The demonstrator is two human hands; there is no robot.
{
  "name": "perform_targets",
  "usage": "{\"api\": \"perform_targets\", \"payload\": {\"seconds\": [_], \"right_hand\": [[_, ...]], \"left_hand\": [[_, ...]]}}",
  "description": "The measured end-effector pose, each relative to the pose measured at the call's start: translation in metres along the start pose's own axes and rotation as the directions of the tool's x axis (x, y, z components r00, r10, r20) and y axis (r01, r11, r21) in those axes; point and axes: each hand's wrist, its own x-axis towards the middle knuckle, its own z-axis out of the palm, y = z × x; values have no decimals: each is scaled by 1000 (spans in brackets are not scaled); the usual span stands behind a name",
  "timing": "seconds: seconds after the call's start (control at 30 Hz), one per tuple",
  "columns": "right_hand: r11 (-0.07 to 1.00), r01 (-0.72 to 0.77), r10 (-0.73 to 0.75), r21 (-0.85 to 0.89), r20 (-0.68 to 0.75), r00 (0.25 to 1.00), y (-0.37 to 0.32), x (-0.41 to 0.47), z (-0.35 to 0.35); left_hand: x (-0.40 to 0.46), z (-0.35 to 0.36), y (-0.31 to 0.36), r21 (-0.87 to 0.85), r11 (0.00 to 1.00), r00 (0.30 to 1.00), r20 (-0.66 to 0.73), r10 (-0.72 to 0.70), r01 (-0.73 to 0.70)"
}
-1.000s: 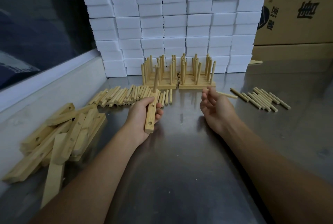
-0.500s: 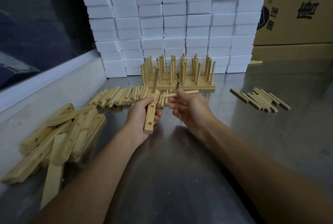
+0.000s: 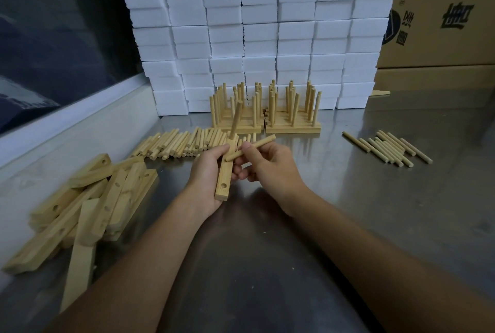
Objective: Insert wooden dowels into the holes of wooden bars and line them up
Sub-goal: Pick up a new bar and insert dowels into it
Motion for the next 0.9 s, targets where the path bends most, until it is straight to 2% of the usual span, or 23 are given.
{"api": "perform_targets", "payload": {"seconds": [0.07, 0.13, 0.23, 0.37, 0.57, 0.9], "right_hand": [[998, 40, -40, -54, -8, 999, -1, 1, 0], [975, 100, -104, -199, -13, 994, -2, 2, -1], [859, 190, -205, -476, 20, 978, -6, 4, -5], [720, 261, -267, -643, 91, 959, -14, 5, -6], [622, 313, -330, -717, 122, 936, -14, 3, -2], [716, 282, -380, -638, -18, 925, -2, 1, 4]], "left_hand": [[-2, 1, 0, 17, 1000, 1000, 5, 0, 0], [-5, 3, 1, 26, 1000, 1000, 4, 1, -1], [-8, 7, 1, 29, 1000, 1000, -22, 3, -2], [-12, 14, -2, 18, 1000, 998, -62, -19, 20], [-12, 15, -4, 24, 999, 992, -118, -36, 39], [-10, 15, -5, 78, 993, 987, -142, -74, 86]]}}
